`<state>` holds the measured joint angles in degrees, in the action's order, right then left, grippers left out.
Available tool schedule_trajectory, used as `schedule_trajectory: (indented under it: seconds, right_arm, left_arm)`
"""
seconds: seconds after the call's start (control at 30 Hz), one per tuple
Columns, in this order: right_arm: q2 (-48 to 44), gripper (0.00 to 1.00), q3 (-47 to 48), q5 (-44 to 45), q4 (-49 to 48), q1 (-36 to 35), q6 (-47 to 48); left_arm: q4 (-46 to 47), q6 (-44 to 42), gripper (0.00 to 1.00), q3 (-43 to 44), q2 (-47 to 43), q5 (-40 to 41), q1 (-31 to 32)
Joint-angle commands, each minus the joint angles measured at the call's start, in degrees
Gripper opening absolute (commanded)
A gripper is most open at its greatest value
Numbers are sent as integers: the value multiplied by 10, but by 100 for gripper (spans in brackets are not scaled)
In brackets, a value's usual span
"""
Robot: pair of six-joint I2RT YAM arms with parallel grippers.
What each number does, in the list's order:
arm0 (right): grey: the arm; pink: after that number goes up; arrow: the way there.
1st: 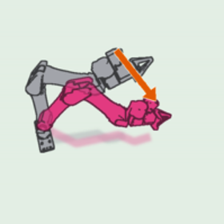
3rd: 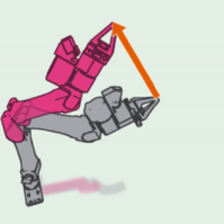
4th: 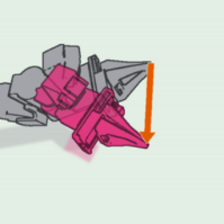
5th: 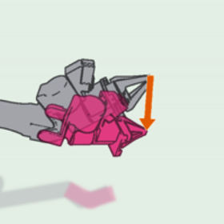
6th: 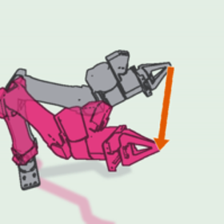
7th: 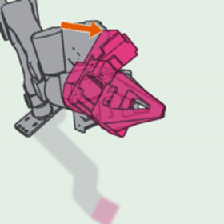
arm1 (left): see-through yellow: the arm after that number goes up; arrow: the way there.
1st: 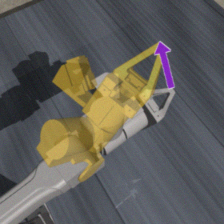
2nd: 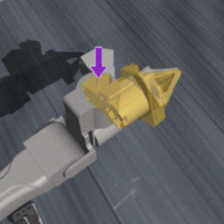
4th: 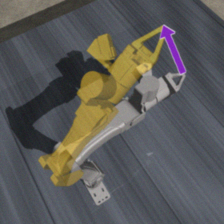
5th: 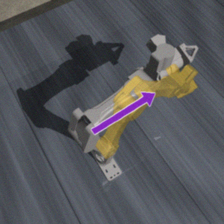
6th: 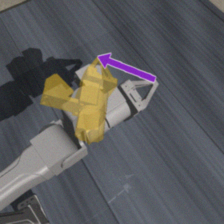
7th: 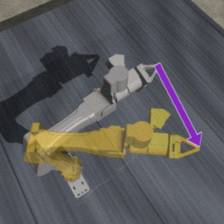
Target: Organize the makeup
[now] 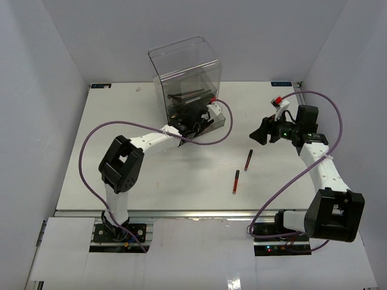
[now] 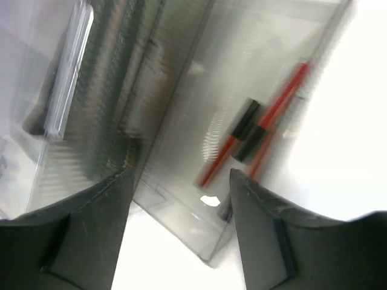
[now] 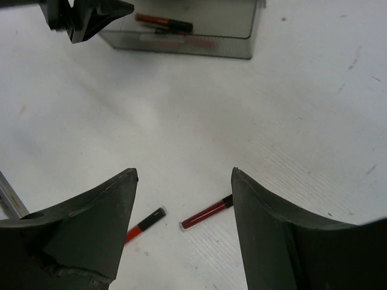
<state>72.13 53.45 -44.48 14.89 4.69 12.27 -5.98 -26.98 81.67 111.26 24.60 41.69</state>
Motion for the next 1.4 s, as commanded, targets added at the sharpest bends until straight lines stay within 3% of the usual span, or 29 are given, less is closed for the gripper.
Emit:
schedule_trajectory:
  seconds: [0.0,0.03,0.17,0.4,0.57,0.7,0.87,1.37]
  right_arm:
    - [20,71,17,66,69,-96,120]
    - [26,72,21,87,80,-116,139]
    - [42,73,23,157,113,-176,247]
    - [32,77,12,128,281,-191,697]
    - [56,78,47,191,430,-192,1022]
    - [130,76,99,258,434,-191,1075]
    - [217,65,153,300,453,-197,1121]
    - [300,45,125,367,369,-224,1124]
  left_arm:
    - [-78,150,91,-38,-164,-83,0]
    - [-80,169,97,-64,-197,-101,-1]
    - [-83,215,98,-172,-328,-193,-7]
    - [-21,250,98,-360,-564,-206,-13]
    - [-13,249,98,-408,-659,-179,-14]
    - [-11,243,98,-421,-685,-174,-14]
    - [-12,241,98,-421,-688,-177,-14]
    - [-13,236,98,-423,-682,-170,-14]
